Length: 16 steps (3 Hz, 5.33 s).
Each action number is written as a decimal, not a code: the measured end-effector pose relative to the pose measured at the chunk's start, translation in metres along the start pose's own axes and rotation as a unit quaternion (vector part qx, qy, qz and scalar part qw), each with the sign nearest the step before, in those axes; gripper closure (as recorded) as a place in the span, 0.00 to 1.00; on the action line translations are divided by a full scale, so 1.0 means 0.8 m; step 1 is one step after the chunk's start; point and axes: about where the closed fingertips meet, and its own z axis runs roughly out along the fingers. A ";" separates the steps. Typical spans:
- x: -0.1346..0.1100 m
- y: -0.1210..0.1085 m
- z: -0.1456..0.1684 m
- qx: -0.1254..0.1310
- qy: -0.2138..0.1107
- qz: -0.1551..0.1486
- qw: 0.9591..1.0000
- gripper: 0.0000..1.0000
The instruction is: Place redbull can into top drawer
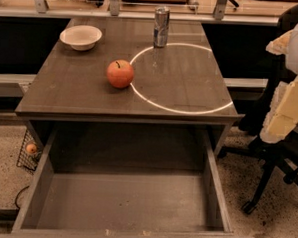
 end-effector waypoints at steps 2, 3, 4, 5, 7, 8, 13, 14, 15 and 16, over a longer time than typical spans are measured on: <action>0.004 -0.023 0.000 0.033 -0.037 0.016 0.999 0.00; 0.013 -0.061 -0.005 0.088 -0.114 0.056 0.988 0.00; 0.024 -0.123 -0.013 0.149 -0.211 0.099 0.961 0.00; 0.011 -0.191 -0.020 0.199 -0.334 0.142 0.910 0.00; -0.016 -0.244 -0.026 0.225 -0.425 0.209 0.852 0.00; -0.035 -0.247 -0.005 0.226 -0.431 0.234 0.842 0.00; -0.209 -0.355 0.183 0.206 -0.491 0.322 0.783 0.00; -0.239 -0.400 0.230 0.203 -0.476 0.321 0.793 0.00; -0.238 -0.401 0.230 0.203 -0.475 0.321 0.793 0.00; -0.247 -0.408 0.242 0.205 -0.481 0.314 0.793 0.00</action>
Offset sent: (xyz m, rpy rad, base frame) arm 0.0635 -0.0310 0.0291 0.2543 -0.3235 -0.0851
